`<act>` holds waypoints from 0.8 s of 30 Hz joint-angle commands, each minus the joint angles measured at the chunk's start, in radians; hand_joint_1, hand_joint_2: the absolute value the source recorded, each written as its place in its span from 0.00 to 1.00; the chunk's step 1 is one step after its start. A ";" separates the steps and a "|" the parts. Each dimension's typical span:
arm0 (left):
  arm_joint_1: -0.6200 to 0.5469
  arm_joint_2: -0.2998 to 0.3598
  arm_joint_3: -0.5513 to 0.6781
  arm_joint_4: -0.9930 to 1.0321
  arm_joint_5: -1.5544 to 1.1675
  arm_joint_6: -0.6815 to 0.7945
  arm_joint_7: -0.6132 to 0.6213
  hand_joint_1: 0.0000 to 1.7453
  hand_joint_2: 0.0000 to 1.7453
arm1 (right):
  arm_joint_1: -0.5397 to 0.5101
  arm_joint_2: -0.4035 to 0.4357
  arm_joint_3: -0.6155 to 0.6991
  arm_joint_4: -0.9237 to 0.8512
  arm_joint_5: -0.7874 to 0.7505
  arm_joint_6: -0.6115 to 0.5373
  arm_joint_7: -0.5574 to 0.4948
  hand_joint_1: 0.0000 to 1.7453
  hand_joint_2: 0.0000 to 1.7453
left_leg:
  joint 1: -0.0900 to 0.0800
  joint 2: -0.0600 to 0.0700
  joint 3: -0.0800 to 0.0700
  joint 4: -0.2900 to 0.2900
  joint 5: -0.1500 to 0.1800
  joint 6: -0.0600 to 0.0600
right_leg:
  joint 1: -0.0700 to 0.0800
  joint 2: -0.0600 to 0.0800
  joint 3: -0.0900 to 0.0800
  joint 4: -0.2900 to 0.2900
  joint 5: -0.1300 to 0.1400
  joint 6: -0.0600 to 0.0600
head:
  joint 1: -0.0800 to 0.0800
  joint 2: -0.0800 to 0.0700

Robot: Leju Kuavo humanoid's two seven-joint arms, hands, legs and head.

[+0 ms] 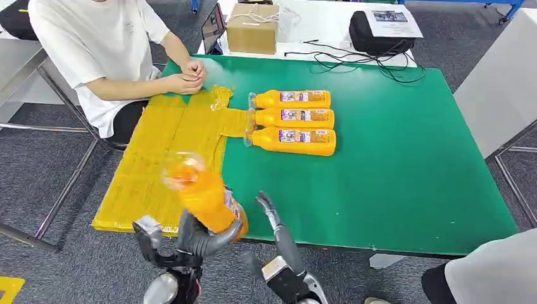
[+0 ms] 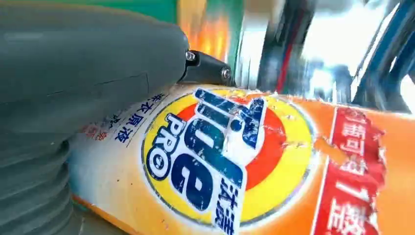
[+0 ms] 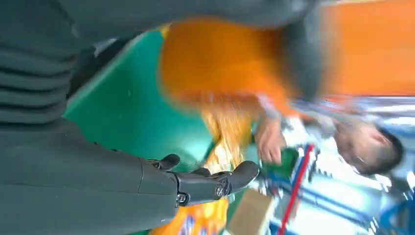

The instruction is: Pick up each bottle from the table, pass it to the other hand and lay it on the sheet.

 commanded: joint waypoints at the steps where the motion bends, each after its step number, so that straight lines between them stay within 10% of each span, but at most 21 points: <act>1: -0.056 -0.015 0.031 0.042 -0.039 0.036 -0.008 1.00 1.00 | 0.016 -0.038 -0.028 -0.055 -0.001 -0.009 -0.003 0.00 0.00 | 0.001 -0.002 0.004 0.000 -0.002 -0.001 | 0.001 0.000 0.005 0.000 -0.002 -0.002 | 0.000 0.000; 18: -0.134 0.003 0.058 0.126 -0.375 0.375 -0.074 1.00 1.00 | 0.048 -0.038 -0.125 -0.147 -0.031 -0.122 -0.041 0.00 0.00 | 0.001 -0.004 0.003 0.000 -0.001 -0.002 | 0.001 -0.001 0.003 0.000 -0.001 -0.002 | 0.000 0.000; 19: -0.161 0.018 0.062 0.185 -0.607 0.559 -0.040 1.00 1.00 | 0.059 -0.032 -0.166 -0.159 -0.038 -0.133 -0.043 0.00 0.00 | 0.000 -0.003 0.001 -0.001 0.000 -0.001 | 0.000 -0.001 0.001 0.000 0.000 -0.001 | 0.000 0.000; 20: -0.306 -0.034 0.380 0.431 -1.134 0.559 0.111 1.00 1.00 | 0.052 -0.007 -0.202 -0.140 -0.068 -0.102 -0.052 0.00 0.00 | 0.000 -0.003 0.004 -0.001 0.000 -0.001 | 0.000 -0.001 0.004 -0.001 -0.001 -0.001 | 0.000 0.000; 24: -0.408 0.033 0.322 0.526 -1.225 0.559 0.293 1.00 1.00 | 0.035 0.015 -0.224 -0.121 -0.083 -0.087 -0.050 0.00 0.00 | 0.001 -0.004 0.004 -0.001 0.001 -0.002 | 0.001 -0.002 0.005 0.000 -0.001 -0.002 | 0.000 0.000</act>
